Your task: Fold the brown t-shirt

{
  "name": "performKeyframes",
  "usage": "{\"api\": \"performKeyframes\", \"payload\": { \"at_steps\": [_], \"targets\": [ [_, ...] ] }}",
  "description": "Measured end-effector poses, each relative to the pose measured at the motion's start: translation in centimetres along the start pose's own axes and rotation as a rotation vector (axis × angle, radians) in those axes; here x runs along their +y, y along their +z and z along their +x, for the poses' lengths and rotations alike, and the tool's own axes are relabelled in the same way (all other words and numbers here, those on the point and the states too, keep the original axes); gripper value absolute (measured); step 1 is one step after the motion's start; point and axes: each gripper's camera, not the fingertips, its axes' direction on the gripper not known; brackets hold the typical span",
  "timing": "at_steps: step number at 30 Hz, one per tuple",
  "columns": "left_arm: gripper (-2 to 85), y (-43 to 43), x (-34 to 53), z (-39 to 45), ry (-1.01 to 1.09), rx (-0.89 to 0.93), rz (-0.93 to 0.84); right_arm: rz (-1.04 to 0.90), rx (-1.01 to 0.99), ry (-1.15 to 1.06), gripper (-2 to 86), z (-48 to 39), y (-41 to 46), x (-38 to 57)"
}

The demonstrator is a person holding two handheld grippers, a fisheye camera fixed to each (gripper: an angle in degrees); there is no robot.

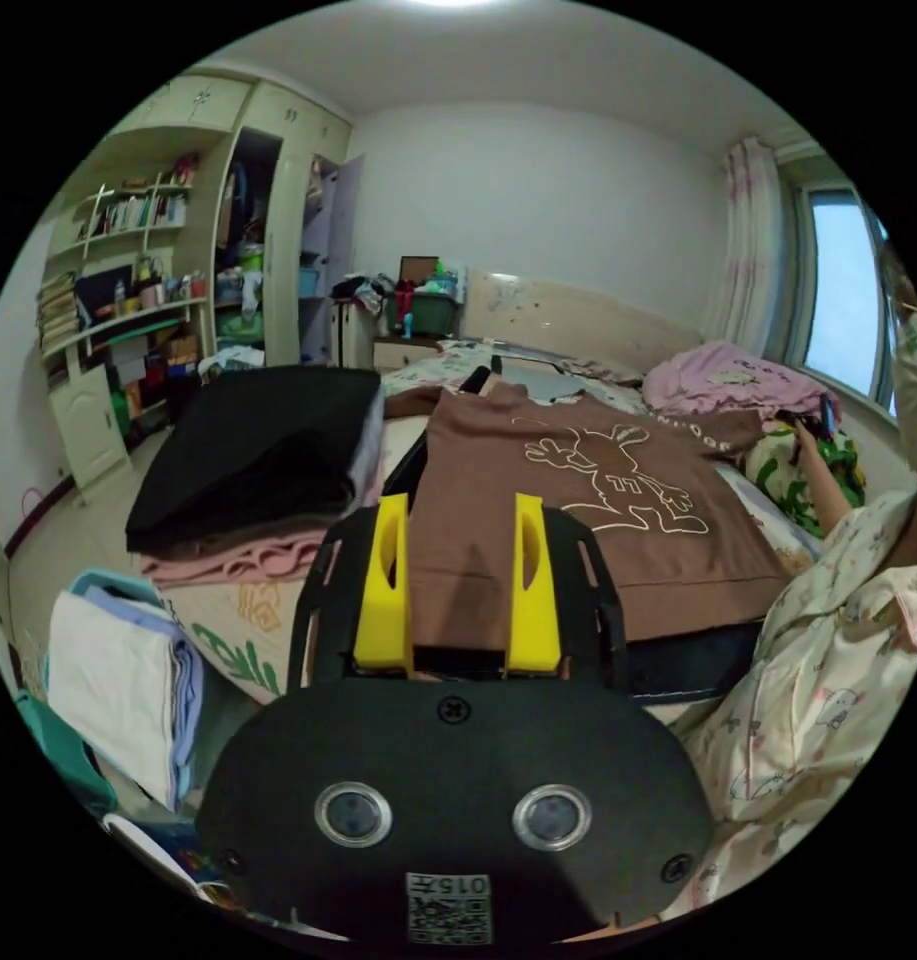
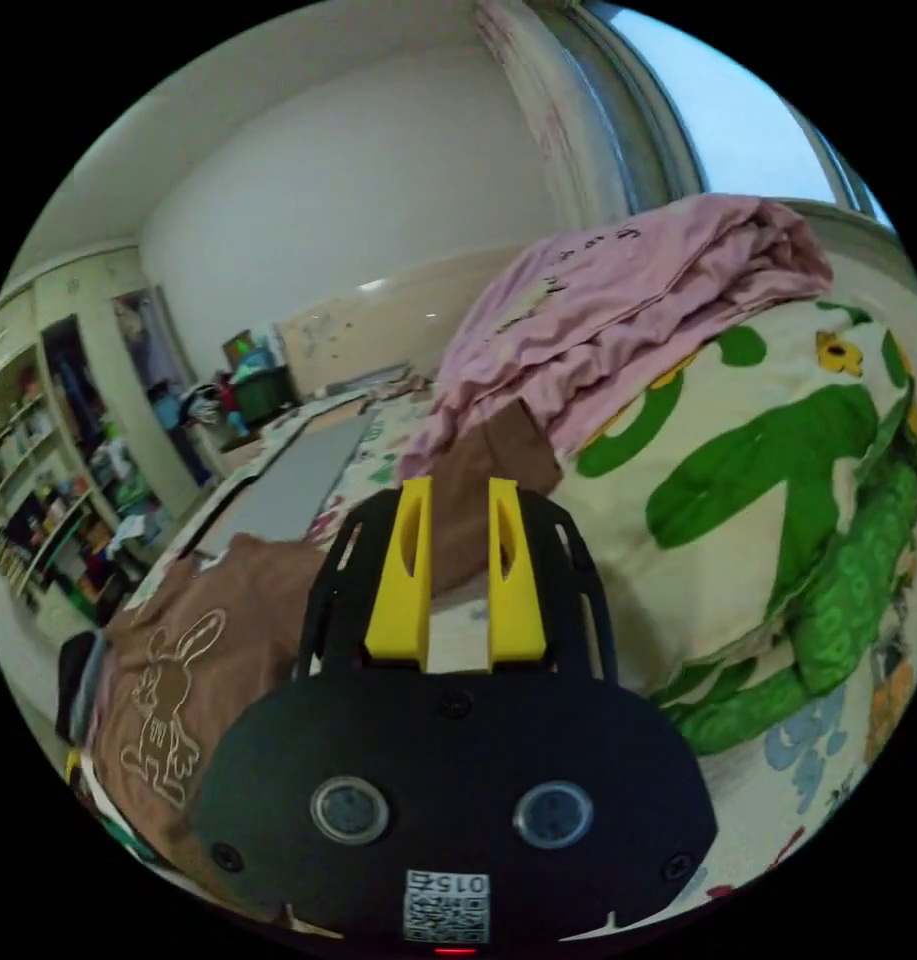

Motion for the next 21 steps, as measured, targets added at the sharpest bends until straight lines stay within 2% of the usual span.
{"api": "performKeyframes", "payload": {
  "at_steps": [3,6,8,9,11,12,14,17,19,21],
  "targets": [
    [14.7,2.4,1.2,-0.3,-0.055,-0.022,-0.082,-0.116,-0.242,-0.112,9.6,-3.6,0.2,4.3],
    [14.3,4.7,2.1,-0.8,-0.108,-0.039,-0.165,-0.275,-0.470,-0.340,10.2,-9.4,0.8,8.3],
    [13.7,5.8,2.4,-1.0,-0.131,-0.024,-0.198,-0.424,-0.641,-0.595,9.9,-14.9,0.9,10.3],
    [12.8,5.8,2.4,-0.9,-0.135,-0.022,-0.180,-0.447,-0.690,-0.668,9.9,-16.3,0.7,10.6],
    [10.1,5.9,2.1,-0.7,-0.134,0.002,-0.187,-0.525,-0.931,-0.980,10.0,-21.5,-1.2,12.4],
    [7.9,6.0,1.9,-0.8,-0.151,0.029,-0.191,-0.551,-0.998,-1.063,10.1,-22.6,-1.8,13.2],
    [5.0,5.9,1.5,-0.8,-0.154,0.062,-0.189,-0.626,-1.218,-1.409,11.2,-25.3,-4.5,17.2],
    [2.7,5.3,0.6,-0.7,-0.165,0.061,-0.182,-0.723,-1.248,-1.672,12.8,-26.6,-4.5,21.7],
    [2.1,4.8,0.0,-0.5,-0.166,0.054,-0.175,-0.821,-1.184,-1.729,13.0,-27.0,-2.8,23.0],
    [1.6,4.5,-0.7,-0.1,-0.162,0.044,-0.185,-0.830,-1.210,-1.700,12.1,-26.6,-1.5,22.4]
  ]
}}
